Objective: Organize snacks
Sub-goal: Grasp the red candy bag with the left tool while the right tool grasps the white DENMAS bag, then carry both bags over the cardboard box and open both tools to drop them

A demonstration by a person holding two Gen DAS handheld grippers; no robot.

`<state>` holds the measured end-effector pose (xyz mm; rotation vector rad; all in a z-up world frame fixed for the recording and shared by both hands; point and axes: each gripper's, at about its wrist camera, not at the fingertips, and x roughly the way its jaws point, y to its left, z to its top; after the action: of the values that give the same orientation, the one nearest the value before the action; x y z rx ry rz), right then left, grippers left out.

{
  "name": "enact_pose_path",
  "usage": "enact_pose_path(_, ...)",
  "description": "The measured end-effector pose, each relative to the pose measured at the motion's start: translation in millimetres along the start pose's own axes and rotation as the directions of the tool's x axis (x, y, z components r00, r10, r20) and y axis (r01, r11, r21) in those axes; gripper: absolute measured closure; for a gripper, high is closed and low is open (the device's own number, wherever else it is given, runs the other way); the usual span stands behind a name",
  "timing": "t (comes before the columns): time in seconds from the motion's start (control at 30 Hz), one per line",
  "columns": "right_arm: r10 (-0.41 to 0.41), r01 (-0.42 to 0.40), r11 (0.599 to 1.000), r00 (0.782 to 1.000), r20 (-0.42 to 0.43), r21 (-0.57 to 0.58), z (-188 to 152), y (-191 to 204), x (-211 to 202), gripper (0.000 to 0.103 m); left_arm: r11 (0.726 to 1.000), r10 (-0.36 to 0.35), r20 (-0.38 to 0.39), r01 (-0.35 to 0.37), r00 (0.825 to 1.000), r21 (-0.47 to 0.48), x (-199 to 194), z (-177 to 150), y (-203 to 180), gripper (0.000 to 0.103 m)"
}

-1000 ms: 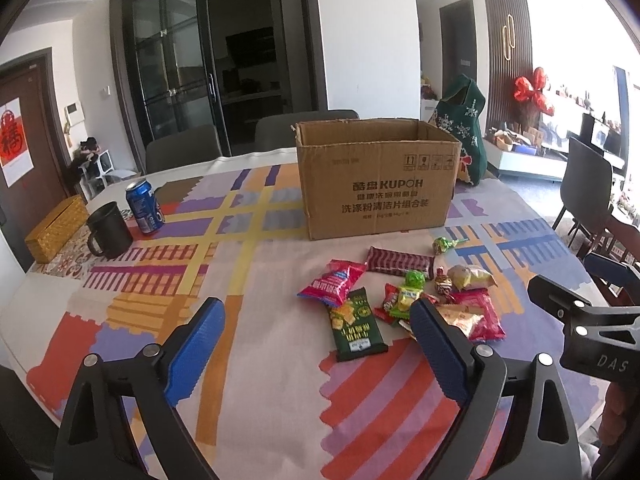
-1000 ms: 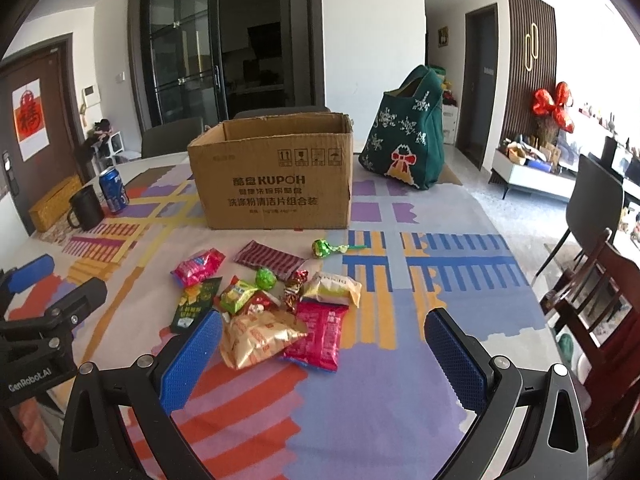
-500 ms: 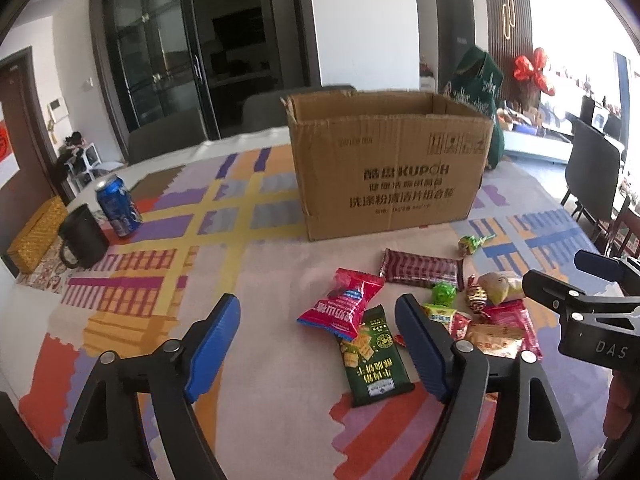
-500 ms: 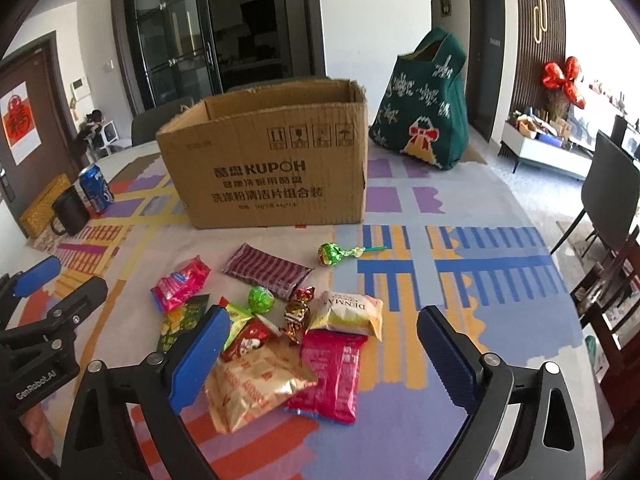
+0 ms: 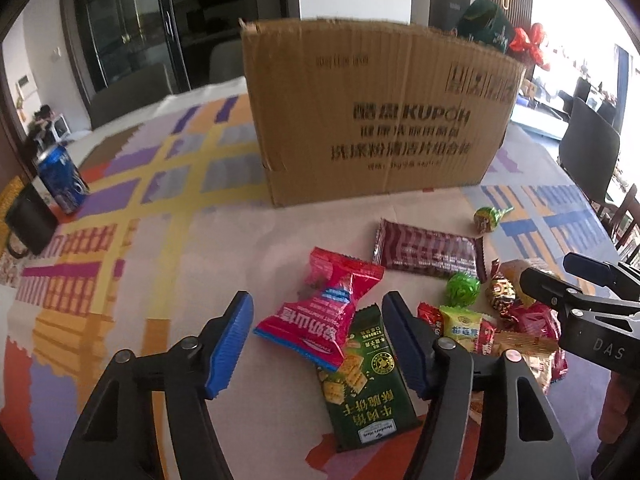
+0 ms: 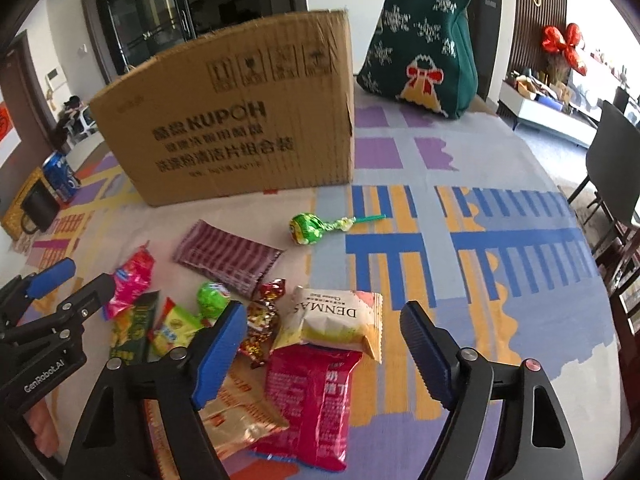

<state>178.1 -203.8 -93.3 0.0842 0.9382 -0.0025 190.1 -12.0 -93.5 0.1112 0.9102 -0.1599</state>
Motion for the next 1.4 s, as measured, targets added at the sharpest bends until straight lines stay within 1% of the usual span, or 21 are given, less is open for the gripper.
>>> enact_pose_path(0.13, 0.0, 0.0, 1.0, 1.0, -0.023, 0.006, 0.3, -1.7, 10.4, 0.03, 1.0, -0.006, -0.025, 0.006, 1.0, 0.004, 13.1, 1.4, -0.5, 0.045)
enact_pose_path(0.2, -0.002, 0.002, 1.0, 0.999, -0.036, 0.011, -0.5, -2.2, 14.7, 0.032, 1.0, -0.002, -0.03, 0.003, 1.0, 0.008, 17.9, 2.3, -1.0, 0.046)
enact_pose_path(0.37, 0.007, -0.006, 1.0, 0.999, -0.054, 0.02, -3.1, -2.7, 19.2, 0.037, 1.0, -0.011, -0.045, 0.011, 0.999, 0.012, 26.9, 4.7, -3.5, 0.057)
enact_pose_path(0.4, 0.008, -0.007, 1.0, 0.999, -0.054, 0.019, -3.4, -2.3, 19.4, 0.039, 1.0, -0.014, -0.048, 0.014, 0.999, 0.013, 28.1, 4.9, -4.0, 0.061)
enact_pose_path(0.53, 0.009, -0.008, 1.0, 0.998, -0.058, 0.024, -3.0, -4.4, 23.6, 0.043, 1.0, -0.022, -0.058, 0.023, 0.998, 0.017, 31.3, 4.7, -5.7, 0.066)
enact_pose_path(0.77, 0.009, -0.009, 1.0, 0.999, -0.049, 0.006, -3.5, -2.6, 21.5, 0.053, 1.0, -0.03, -0.049, 0.03, 0.998, 0.006, 28.5, 3.5, -3.1, 0.069)
enact_pose_path(0.93, 0.023, -0.023, 1.0, 0.999, -0.024, 0.001, 0.5, -0.4, 11.6, 0.053, 0.999, -0.039, -0.027, 0.038, 0.999, -0.008, 13.9, 6.7, -3.0, 0.069)
enact_pose_path(1.07, 0.05, -0.05, 0.999, 0.999, 0.0, -0.009, 3.7, 3.9, 0.0, 0.053, 0.998, -0.048, -0.017, 0.047, 0.999, -0.027, 0.4, 8.7, -1.4, 0.069)
enact_pose_path(1.17, 0.069, -0.068, 0.997, 0.997, 0.026, -0.023, 5.9, 7.7, -10.0, 0.053, 0.999, -0.046, 0.007, 0.046, 0.999, -0.029, -12.5, 9.1, -1.3, 0.069)
enact_pose_path(1.4, 0.112, -0.103, 0.991, 0.988, 0.104, -0.088, 16.9, 18.5, -36.8, 0.053, 0.999, -0.028, 0.103, 0.031, 0.994, -0.024, -48.7, 18.8, -0.1, 0.069)
